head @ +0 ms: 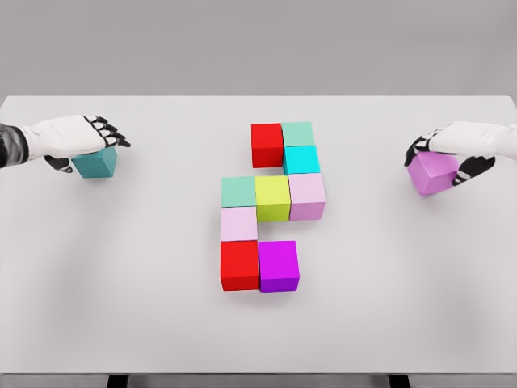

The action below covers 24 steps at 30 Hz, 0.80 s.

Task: Assemble the squares on the desktop into the number 2

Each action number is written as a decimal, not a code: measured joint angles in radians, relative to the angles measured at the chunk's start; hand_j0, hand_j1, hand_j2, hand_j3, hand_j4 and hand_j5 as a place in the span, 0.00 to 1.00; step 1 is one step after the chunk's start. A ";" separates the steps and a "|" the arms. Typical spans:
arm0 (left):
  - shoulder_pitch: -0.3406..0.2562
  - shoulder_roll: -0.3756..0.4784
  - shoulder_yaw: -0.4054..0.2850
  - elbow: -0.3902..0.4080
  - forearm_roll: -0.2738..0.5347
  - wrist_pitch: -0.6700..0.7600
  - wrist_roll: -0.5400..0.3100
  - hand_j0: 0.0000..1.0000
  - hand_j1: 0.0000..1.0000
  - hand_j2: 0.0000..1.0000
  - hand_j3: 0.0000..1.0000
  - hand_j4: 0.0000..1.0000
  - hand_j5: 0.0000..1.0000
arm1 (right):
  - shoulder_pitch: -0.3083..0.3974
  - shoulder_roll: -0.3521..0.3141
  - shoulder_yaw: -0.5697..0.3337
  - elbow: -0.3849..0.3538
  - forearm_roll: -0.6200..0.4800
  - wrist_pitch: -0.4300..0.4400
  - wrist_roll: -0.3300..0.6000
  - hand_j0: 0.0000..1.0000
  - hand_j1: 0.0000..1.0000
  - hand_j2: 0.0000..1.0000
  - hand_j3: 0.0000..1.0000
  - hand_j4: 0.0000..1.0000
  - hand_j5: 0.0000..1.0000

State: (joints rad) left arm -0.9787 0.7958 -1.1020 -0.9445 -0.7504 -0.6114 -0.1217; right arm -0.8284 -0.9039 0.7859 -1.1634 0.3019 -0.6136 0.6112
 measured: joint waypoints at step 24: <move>-0.038 -0.027 -0.009 0.000 -0.031 0.000 -0.014 0.66 0.66 0.66 0.66 0.66 0.66 | 0.193 -0.171 -0.161 -0.403 -0.013 0.000 0.000 0.69 0.69 0.69 0.69 0.69 0.69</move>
State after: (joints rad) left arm -1.0170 0.7690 -1.1114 -0.9450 -0.7814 -0.6115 -0.1355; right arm -0.6351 -1.0747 0.6249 -1.5659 0.2885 -0.6135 0.6112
